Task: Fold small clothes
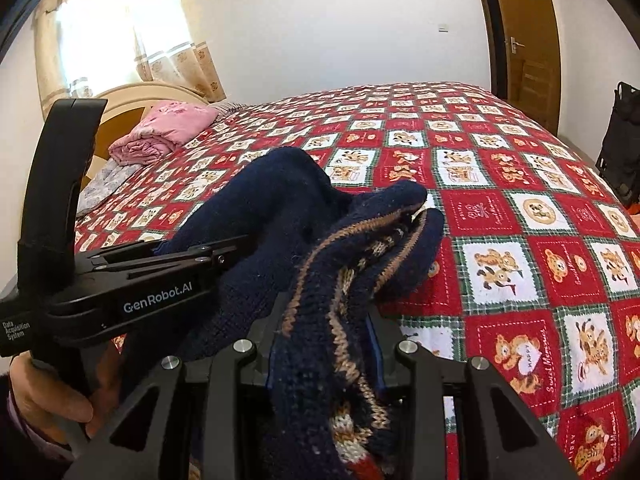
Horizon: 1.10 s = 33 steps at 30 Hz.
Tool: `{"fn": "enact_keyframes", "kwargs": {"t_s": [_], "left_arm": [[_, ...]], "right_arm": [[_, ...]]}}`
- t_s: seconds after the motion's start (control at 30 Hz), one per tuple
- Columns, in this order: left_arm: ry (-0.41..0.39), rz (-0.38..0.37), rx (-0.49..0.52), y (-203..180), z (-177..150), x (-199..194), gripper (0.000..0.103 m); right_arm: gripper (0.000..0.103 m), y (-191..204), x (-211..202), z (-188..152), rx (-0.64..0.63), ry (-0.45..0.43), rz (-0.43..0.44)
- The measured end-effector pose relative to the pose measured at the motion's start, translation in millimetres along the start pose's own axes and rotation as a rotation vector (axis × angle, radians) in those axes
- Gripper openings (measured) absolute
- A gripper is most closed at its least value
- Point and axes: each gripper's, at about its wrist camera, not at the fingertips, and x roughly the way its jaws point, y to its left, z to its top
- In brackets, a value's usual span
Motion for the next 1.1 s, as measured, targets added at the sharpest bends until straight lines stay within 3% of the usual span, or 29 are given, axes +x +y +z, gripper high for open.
{"fn": "enact_keyframes", "kwargs": {"t_s": [0.27,0.33,0.5,0.6,0.67,0.73,0.83,0.97,1.1], "left_arm": [[0.033,0.019,0.028,-1,-6,7,0.044],[0.052,0.015,0.024,7,-10,8,0.050],[0.063,0.042,0.001,38,-18,-1,0.081],[0.051,0.055,-0.009,51,-10,-13,0.084],[0.015,0.072,-0.021,57,0,-19,0.084],[-0.005,0.058,-0.042,61,12,-18,0.088],[0.019,-0.014,-0.074,62,25,1,0.090],[0.130,-0.050,-0.117,59,23,39,0.090],[0.168,-0.106,-0.140,51,12,50,0.091]], "right_arm": [[0.036,-25,5,-18,0.078,0.048,-0.005],[0.038,-37,5,-26,0.107,0.076,0.006],[0.038,-52,-9,-32,0.116,0.096,0.041],[0.040,-59,-15,-14,0.135,0.064,0.069],[0.060,-67,-14,5,0.177,0.028,0.074],[0.074,-76,-5,19,0.224,0.001,0.091],[0.074,-83,22,30,0.277,0.039,0.099],[0.074,-85,65,26,0.270,0.141,0.010],[0.074,-95,80,15,0.331,0.190,0.033]]}}
